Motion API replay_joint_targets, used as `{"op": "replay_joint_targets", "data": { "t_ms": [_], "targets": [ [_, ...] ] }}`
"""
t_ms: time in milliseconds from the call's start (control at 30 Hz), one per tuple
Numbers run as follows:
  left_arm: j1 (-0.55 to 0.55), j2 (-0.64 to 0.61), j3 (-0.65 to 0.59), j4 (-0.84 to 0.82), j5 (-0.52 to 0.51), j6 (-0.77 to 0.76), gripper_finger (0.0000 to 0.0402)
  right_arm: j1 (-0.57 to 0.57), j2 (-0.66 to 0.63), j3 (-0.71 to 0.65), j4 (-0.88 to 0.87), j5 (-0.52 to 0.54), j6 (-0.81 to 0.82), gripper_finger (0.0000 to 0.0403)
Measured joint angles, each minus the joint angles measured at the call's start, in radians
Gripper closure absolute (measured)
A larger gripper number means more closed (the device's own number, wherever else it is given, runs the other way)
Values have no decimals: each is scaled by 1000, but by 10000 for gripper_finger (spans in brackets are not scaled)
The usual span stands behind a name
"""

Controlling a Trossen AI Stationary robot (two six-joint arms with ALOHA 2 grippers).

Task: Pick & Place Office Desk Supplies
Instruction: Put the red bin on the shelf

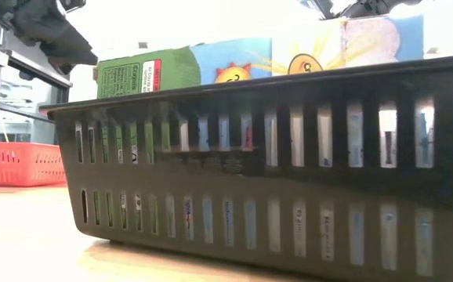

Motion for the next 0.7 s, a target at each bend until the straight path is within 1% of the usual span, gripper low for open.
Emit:
{"op": "replay_joint_targets", "data": {
  "t_ms": [100, 233, 333, 433, 700],
  "targets": [
    [3, -8, 51, -130, 1, -31, 266, 0, 0, 0, 0, 0, 0, 308],
    [0, -8, 125, -308, 4, -130, 266, 0, 0, 0, 0, 0, 0, 308],
    [-10, -7, 164, -407, 30, -180, 266, 0, 0, 0, 0, 0, 0, 308],
    [-22, -6, 179, -461, 61, -205, 266, 0, 0, 0, 1, 0, 0, 308],
    [-47, -5, 185, -566, 144, -211, 266, 0, 0, 0, 1, 0, 0, 308]
  ]
}}
